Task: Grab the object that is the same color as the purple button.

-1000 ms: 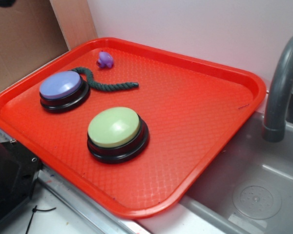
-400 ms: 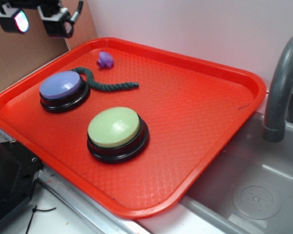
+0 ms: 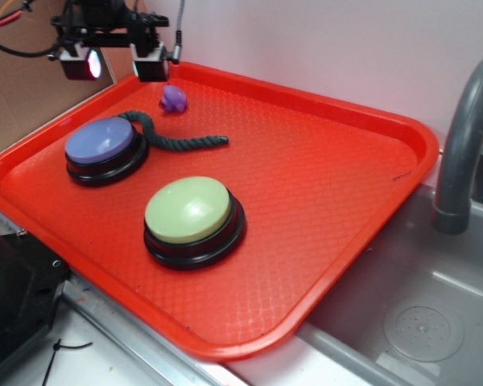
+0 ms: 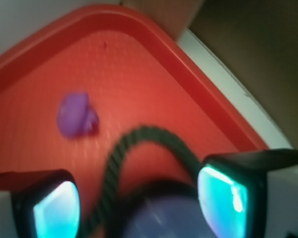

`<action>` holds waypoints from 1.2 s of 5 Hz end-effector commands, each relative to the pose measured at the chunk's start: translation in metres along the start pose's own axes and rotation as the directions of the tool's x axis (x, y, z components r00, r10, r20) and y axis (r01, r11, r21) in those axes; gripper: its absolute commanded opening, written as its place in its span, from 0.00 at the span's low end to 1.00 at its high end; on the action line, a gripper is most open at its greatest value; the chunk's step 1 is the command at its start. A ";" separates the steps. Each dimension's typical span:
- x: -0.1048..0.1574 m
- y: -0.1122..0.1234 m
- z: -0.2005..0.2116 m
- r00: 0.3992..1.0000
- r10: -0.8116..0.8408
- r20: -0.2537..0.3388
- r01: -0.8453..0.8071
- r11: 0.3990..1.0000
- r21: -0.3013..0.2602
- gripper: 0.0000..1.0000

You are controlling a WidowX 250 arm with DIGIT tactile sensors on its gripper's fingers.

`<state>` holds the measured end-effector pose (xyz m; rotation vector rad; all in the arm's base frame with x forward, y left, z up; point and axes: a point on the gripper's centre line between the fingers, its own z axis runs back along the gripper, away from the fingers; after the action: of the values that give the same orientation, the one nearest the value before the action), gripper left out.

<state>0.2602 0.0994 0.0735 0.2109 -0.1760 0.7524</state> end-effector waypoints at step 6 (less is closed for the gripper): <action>0.031 -0.018 -0.039 0.995 0.080 0.062 -0.071 0.988 -0.135 0.00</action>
<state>0.2975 0.1069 0.0270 0.1056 -0.2550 0.8014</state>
